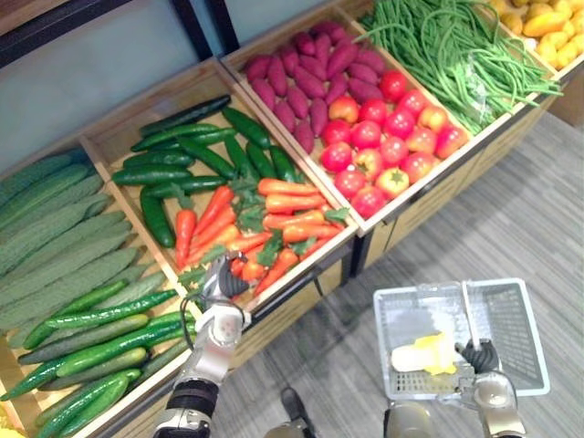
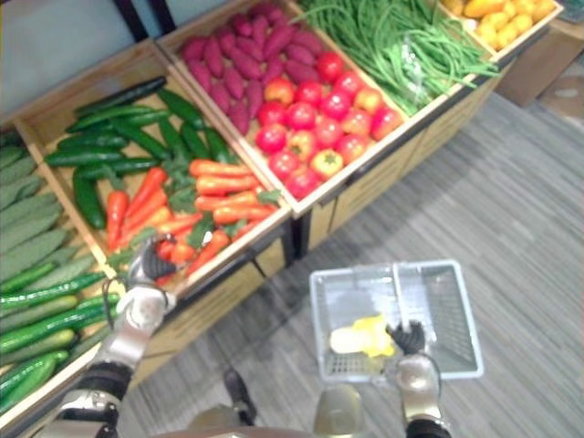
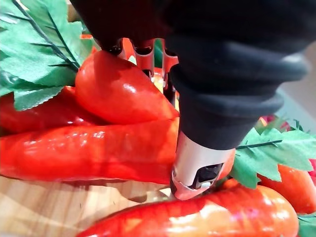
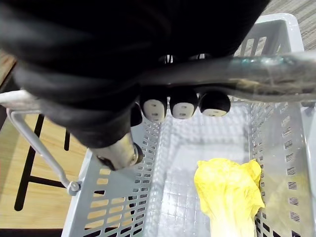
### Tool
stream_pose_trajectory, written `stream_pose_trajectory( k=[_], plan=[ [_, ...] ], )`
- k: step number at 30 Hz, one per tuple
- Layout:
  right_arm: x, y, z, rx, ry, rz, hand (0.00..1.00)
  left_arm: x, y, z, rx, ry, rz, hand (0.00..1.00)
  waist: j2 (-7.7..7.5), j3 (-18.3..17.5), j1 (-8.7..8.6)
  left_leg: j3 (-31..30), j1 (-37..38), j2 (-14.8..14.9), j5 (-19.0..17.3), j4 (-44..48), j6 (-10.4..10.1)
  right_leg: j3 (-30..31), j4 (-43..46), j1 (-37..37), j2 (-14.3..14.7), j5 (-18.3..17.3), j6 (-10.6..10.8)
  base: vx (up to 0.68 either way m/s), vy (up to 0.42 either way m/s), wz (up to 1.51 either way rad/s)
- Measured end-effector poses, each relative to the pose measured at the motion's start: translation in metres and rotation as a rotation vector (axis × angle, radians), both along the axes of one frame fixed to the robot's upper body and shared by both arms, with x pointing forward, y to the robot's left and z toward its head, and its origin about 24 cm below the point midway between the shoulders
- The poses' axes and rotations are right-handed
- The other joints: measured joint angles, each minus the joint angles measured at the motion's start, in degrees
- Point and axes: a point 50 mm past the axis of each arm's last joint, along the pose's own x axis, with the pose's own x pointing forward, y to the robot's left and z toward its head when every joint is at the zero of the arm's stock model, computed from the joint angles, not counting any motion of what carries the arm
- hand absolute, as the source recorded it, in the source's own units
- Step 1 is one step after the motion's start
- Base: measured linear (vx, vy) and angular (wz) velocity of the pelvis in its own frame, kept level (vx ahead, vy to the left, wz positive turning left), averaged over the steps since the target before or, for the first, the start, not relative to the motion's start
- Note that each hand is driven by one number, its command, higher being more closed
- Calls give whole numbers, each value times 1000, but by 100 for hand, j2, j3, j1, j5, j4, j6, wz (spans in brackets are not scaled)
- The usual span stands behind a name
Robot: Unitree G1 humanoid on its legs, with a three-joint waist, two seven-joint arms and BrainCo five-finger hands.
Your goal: Pick vegetable in the basket
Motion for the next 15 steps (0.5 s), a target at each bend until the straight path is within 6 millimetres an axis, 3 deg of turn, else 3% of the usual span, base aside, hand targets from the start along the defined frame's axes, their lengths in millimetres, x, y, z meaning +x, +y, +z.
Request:
stream_pose_trajectory(
  k=[6, 15],
  plan=[
    [-1, 0, 0, 0, 0, 1, 100, -4, 15, 11, 24, -45, 35, 100, -3, -3, 15, -70, 18, -4, 20, 1, 25, -55, 56, 33, -13, -9, -11, -30, -1, 5],
    [-3, -1, -1, 0, 6, -2, 100, -6, 22, 33, 38, -141, 45, 100, -15, -20, 20, -145, 106, 3, 66, 0, 48, -125, 122, 130, -18, -33, -42, -43, -7, 3]
  ],
)
